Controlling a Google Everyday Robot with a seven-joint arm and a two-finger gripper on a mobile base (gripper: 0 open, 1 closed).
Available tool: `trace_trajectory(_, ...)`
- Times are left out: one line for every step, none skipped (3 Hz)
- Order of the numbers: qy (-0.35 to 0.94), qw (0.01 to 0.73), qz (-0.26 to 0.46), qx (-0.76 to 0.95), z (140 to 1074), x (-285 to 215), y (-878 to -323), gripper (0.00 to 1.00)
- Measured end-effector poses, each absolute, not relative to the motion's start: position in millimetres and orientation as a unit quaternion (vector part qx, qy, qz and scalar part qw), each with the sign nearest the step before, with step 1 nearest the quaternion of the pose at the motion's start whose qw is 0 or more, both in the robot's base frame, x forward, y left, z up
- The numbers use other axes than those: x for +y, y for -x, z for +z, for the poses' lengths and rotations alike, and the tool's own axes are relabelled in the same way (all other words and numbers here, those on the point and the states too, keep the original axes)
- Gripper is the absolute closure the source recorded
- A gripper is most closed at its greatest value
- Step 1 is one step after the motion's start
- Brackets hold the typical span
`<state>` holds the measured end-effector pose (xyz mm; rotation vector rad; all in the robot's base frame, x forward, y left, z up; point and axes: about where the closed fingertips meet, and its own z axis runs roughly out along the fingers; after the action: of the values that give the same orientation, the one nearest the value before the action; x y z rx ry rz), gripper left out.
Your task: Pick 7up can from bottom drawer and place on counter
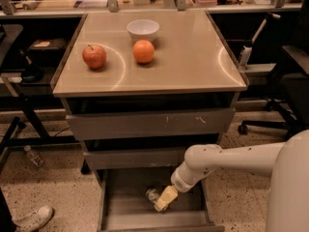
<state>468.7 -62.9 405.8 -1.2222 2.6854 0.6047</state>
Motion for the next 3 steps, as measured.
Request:
trace_trajectory(0.405,0.065,0.2,0.89,406,-63,-469,0.0)
trace_trajectory(0.406,0.06,0.214,0.887,373,-50,-472,0.0)
trace_trajectory(0.406,0.066,0.223,0.884,305,-31,-506,0.0)
